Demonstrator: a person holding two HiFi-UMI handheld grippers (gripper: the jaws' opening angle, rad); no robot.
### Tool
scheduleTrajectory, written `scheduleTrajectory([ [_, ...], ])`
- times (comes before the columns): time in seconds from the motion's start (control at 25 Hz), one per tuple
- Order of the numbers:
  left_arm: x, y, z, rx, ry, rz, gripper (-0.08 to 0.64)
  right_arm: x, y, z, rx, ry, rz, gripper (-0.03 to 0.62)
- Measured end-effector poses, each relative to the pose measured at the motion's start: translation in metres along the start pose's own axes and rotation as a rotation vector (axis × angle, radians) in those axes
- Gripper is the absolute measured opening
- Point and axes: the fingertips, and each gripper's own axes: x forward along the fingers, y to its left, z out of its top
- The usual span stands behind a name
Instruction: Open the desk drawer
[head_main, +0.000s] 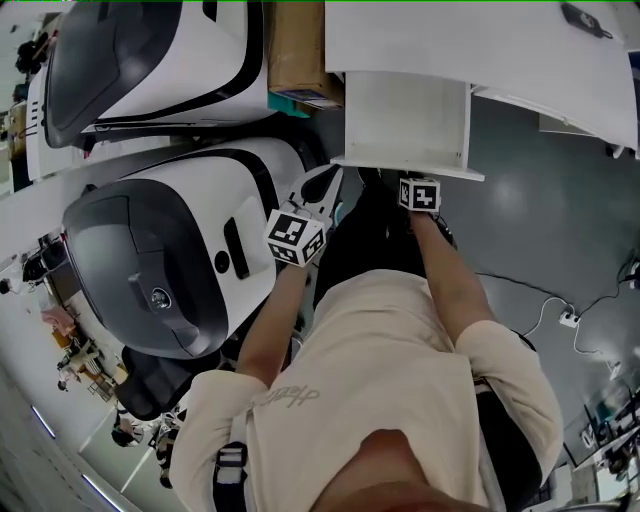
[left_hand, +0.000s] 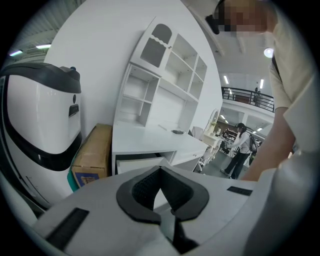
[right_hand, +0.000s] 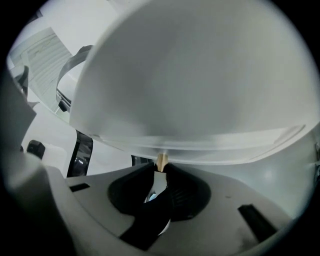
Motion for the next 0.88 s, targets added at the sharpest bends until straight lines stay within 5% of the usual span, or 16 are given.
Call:
scheduleTrajectory([
  [0.48,-0.035,-0.037,-0.009,-0.007,-0.055,0.033,0.000,-0.074,0.024,0.009,-0.264,-0.135,0.086,0.058],
  [0.6,-0.031,-0.045,-0.007,0.015,-0.063,0.026,0.000,-0.103,0.024,0.021,-0.292,-0.195,0.120,0.007],
  [0.88,-0.015,-0.068,0.006,0.081,-0.071,0.000,0.000,-0.187,0.009,0.045,-0.343,-0.356,0.170,-0.005],
])
